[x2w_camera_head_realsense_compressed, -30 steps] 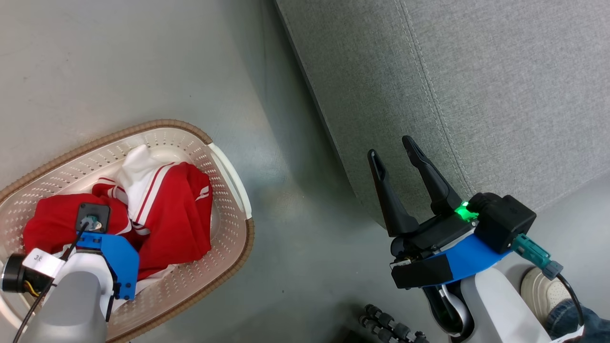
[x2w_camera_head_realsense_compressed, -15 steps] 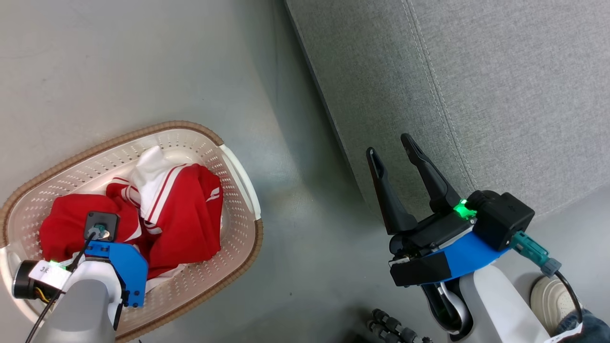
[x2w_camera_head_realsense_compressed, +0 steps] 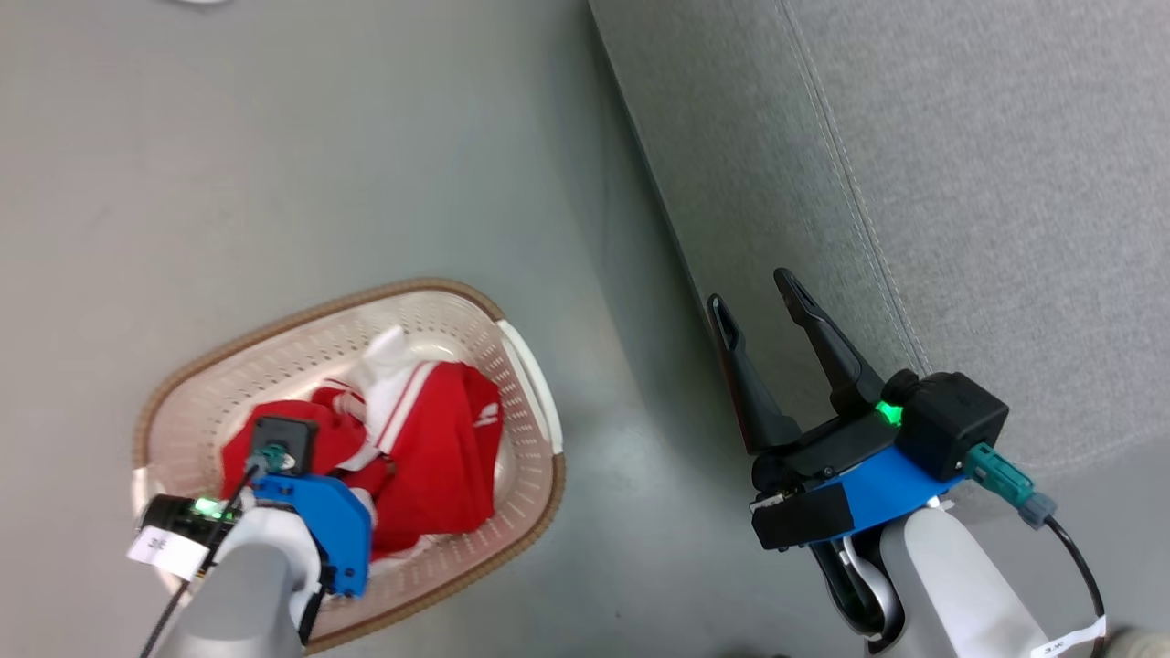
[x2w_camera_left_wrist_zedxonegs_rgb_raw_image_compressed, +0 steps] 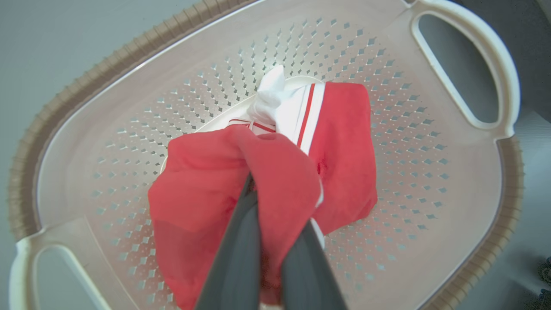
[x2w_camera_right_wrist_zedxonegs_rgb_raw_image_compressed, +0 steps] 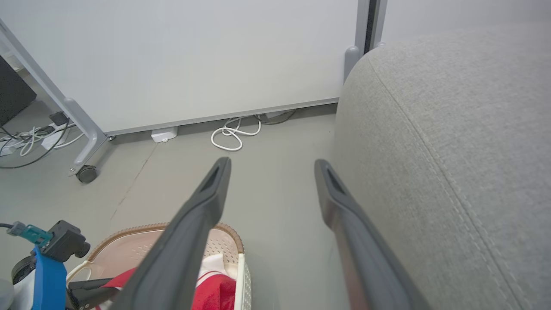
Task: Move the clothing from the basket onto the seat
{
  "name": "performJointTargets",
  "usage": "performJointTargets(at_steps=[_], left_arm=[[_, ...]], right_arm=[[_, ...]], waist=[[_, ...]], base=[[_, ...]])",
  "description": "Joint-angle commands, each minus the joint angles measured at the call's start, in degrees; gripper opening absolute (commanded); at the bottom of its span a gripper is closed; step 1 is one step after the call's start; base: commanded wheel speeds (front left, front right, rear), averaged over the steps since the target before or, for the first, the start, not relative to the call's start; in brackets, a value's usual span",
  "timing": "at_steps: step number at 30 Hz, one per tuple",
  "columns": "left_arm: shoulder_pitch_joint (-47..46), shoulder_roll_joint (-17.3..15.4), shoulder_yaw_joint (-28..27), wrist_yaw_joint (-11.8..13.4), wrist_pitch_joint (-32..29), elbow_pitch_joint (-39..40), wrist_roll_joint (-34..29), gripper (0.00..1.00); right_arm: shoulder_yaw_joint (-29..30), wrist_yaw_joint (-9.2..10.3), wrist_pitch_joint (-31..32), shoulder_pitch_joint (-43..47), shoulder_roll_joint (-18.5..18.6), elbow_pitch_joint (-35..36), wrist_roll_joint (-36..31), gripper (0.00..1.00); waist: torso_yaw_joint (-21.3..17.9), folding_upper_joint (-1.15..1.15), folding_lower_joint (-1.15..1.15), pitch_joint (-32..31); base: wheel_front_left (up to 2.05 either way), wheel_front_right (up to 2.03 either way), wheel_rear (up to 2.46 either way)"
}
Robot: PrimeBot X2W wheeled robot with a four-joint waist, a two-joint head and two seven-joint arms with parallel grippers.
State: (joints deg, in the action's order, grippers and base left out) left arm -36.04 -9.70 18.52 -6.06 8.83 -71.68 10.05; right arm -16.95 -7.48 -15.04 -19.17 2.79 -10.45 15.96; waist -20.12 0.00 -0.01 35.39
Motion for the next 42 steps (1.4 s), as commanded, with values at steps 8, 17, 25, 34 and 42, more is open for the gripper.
performJointTargets(at_steps=[8,17,25,34,42], left_arm=[[1.44,4.81,4.79,-1.55,3.31,1.09,1.69,0.0],[4.06,6.82,15.72,-1.41,3.72,8.79,8.91,0.0],[2.22,6.78,24.09,-1.42,1.95,18.4,16.83,0.0],[-2.28,6.78,28.96,-1.42,0.57,25.94,21.79,0.0],[-9.14,6.73,31.32,-1.42,-0.62,28.9,23.47,0.0]], right_arm=[[0.22,-0.03,-0.2,2.42,0.21,-3.13,-2.72,1.0],[1.01,-0.03,-0.2,7.41,0.21,-6.74,-5.11,1.0],[0.95,-0.03,0.81,11.01,0.2,-7.47,-5.46,1.0],[0.37,-0.03,2.92,13.68,0.2,-5.87,-5.75,1.0],[0.52,-0.03,4.03,14.38,0.2,-4.75,-6.1,1.0]], waist=[[9.37,0.0,0.01,-13.84],[14.08,0.0,0.01,-24.87],[15.76,0.0,0.01,-31.32],[15.91,0.0,0.01,-35.29],[15.36,0.0,0.01,-35.93]], base=[[0.0,0.0,0.0],[0.0,0.0,0.0],[0.0,0.0,0.0],[0.0,0.0,0.0],[0.0,0.0,0.0]])
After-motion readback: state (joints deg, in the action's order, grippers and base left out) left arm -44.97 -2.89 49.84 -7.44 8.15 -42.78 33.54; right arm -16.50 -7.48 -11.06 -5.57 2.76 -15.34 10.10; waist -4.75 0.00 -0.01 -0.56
